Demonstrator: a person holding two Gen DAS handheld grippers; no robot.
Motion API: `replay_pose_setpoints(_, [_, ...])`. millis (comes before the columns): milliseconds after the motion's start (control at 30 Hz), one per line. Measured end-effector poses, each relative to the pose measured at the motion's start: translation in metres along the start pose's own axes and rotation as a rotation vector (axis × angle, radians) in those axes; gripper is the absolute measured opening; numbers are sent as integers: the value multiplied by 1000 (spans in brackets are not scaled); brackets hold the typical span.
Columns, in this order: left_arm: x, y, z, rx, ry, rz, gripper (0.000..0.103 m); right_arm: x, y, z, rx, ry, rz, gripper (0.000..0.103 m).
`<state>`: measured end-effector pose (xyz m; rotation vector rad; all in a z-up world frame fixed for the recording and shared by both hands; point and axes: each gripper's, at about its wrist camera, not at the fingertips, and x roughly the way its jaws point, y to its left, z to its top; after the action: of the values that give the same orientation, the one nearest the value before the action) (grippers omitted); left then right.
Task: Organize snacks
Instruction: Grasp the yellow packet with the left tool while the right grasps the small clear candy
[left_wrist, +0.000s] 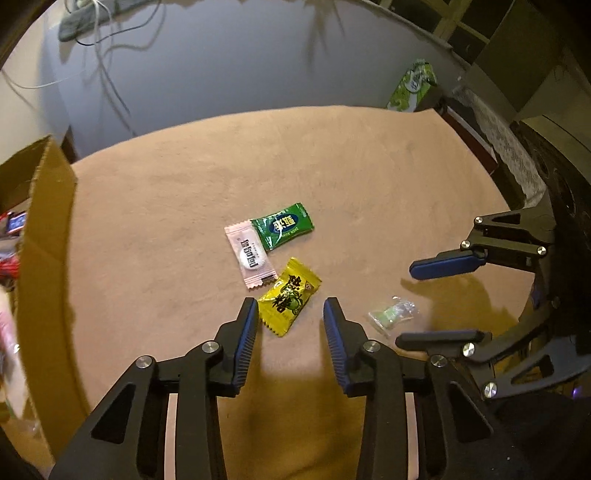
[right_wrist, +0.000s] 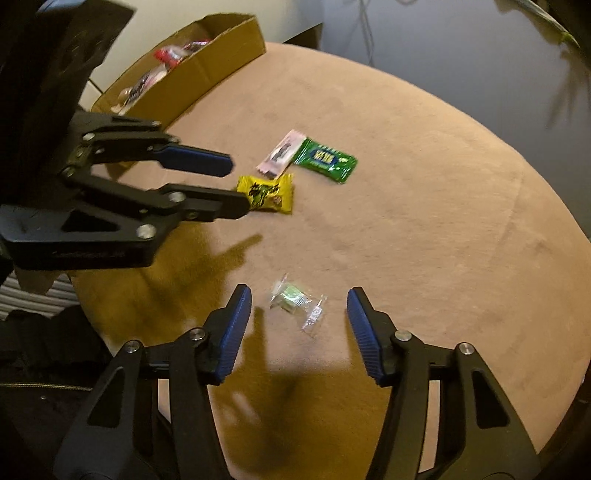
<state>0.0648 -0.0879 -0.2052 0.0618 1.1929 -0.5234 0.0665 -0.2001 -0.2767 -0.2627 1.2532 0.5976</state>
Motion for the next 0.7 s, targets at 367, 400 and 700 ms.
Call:
replay_pose_setpoints(367, [19,-9,6,58,43,5,35,24,4,6,-22,48,15,47])
replay_pose_setpoints(400, [21,-11,7,64,44,9,35,25,4,6,-25,48,14,47])
replay_pose_setpoints(700, [22,-5,4,56,28,55,10,24,10,6,-29,53,6,35])
